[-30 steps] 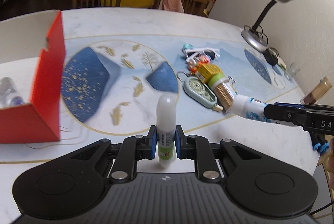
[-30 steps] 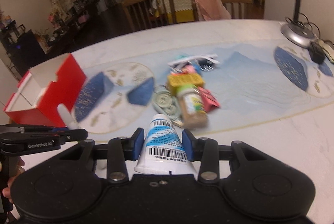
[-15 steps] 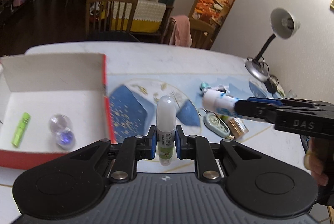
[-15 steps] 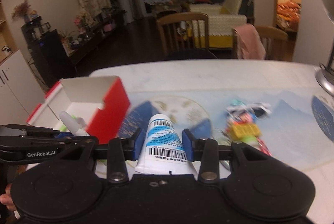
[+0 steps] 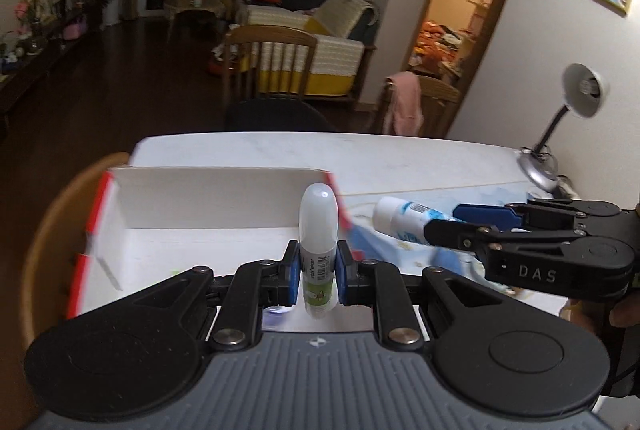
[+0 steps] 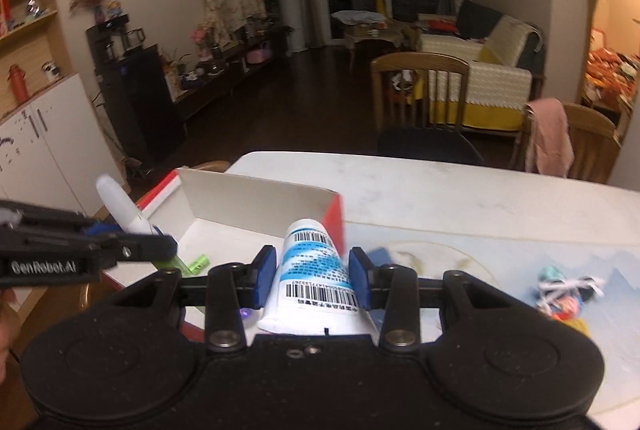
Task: Organize rigid objects
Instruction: 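Carry the marker and the toothpaste tube with both tools into the red box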
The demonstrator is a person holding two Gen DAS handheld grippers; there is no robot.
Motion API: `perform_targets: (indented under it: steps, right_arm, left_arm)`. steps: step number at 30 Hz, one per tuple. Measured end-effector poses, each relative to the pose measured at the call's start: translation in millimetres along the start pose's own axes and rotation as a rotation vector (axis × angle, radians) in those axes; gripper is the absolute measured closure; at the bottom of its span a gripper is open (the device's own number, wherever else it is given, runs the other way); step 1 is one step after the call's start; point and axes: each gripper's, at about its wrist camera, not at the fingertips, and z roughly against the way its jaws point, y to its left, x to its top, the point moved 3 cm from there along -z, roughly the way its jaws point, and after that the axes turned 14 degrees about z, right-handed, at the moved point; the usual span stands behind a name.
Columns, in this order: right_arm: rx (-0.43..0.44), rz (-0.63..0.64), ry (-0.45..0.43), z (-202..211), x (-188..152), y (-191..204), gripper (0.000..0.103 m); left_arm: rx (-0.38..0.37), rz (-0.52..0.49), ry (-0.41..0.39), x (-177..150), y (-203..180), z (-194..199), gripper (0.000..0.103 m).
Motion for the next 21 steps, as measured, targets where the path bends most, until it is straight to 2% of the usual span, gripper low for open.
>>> perform_targets:
  steps: [6,10,15,21]
  right_arm:
    - [0.006,0.056,0.017,-35,14,30,0.064]
    - [-0.002,0.087,0.029,-59,19,45,0.064]
    - [-0.015,0.138,0.067,-86,16,60,0.064]
    - [-0.026,0.165,0.118,-117,9,66,0.064]
  left_arm:
    - [0.067,0.000,0.036,12,45,-12,0.086]
    - [0.107,-0.014,0.092,14,69,-30,0.086]
    - [0.150,-0.065,0.156,11,84,-53,0.086]
    - [0.158,-0.113,0.223,4,90,-81,0.086]
